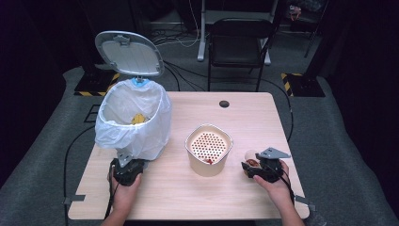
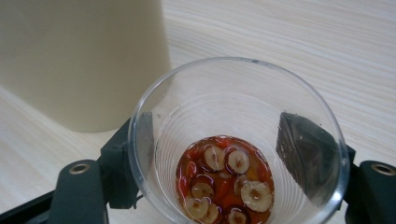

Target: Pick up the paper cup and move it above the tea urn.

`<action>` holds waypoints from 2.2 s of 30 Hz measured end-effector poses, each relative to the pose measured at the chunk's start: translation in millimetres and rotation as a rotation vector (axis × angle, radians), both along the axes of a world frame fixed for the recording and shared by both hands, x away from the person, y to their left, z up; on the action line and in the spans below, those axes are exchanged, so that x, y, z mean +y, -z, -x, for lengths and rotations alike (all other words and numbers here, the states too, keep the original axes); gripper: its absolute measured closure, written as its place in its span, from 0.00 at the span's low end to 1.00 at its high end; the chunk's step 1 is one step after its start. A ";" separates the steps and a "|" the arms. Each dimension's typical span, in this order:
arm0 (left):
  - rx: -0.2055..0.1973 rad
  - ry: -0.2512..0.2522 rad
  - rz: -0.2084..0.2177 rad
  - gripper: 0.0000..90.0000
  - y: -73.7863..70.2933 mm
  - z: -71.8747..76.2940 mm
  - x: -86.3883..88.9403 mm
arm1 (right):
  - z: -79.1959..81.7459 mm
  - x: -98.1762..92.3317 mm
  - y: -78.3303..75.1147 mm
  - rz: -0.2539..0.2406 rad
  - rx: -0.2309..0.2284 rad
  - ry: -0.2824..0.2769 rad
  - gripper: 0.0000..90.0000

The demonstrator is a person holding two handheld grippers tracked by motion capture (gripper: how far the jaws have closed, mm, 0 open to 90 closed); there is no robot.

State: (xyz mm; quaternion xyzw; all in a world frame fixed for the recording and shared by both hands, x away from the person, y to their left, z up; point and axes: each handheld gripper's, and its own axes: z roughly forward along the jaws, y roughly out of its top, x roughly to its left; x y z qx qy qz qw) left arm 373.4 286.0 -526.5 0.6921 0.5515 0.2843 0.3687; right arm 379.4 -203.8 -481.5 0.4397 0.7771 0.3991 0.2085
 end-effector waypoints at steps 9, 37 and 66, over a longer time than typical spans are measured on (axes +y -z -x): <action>-0.005 -0.005 0.003 0.67 0.5 -0.1 -0.5 | -4.3 -9.1 3.9 -0.032 -0.005 0.054 0.26; -0.003 -0.002 0.004 0.67 0.4 -0.1 -0.2 | 5.2 -6.2 -40.2 -0.054 -0.107 0.025 0.25; -0.010 -0.004 -0.002 0.67 0.5 -0.5 0.1 | -69.2 63.7 -59.2 -0.091 0.025 -0.149 0.88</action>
